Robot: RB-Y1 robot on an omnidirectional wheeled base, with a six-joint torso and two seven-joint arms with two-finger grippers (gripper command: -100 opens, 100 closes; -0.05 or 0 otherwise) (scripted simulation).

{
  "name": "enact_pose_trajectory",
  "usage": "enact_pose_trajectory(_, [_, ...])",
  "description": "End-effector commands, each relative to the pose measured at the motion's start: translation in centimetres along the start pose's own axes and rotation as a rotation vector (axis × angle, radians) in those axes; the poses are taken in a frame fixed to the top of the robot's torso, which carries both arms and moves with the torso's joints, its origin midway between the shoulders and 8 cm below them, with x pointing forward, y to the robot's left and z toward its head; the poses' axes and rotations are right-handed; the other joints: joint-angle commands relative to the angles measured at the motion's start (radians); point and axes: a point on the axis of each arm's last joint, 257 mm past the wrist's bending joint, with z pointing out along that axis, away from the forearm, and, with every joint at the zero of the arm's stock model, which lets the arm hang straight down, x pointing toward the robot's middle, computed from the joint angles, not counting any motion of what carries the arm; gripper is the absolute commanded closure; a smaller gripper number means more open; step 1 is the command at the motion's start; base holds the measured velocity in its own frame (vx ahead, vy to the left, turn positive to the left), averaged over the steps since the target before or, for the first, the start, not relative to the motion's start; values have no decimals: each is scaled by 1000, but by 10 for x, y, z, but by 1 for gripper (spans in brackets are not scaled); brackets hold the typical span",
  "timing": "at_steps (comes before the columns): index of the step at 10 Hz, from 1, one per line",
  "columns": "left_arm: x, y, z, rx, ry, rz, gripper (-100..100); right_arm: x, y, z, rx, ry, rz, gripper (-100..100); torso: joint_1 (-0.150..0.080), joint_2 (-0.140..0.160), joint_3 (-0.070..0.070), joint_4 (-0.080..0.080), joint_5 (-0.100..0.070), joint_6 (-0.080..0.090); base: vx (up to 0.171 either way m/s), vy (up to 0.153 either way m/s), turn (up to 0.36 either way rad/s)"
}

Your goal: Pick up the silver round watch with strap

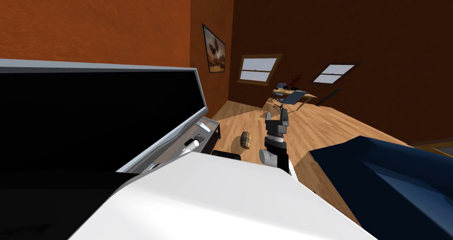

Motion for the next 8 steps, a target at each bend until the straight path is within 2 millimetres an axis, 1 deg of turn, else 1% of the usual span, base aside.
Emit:
enact_pose_trajectory(1, [0, 0, 0, 0, 0, 0, -100, 0, 0, 0, 0, 0, 0, 0, 0, 0, 0, 0, 0, 0, 0, 0, 0])
enact_pose_trajectory(5, [0, 0, 0, 0, 0, 0, -100, 0, 0, 0, 0, 0, 0, 0, 0, 0, 0, 0, 0, 0, 0, 0, 1])
enact_pose_trajectory(6, [-6, 13, -1, 2, 1, -2, -100, 0, 0, 0, 0, 0, 0, 0, 0, -1, 0, 0, 0, 0, -4, 4, -13])
enact_pose_trajectory(7, [-6, 13, -1, 2, 1, -2, -100, 0, 0, 0, 0, 0, 0, 0, 0, 0, -1, -2, 3, 1, -10, 10, -32])
enact_pose_trajectory(8, [-11, 22, -3, 4, 3, -4, -100, 0, 0, 0, 0, 0, 0, 0, 0, -1, -2, -3, 4, 2, -6, 6, -19])
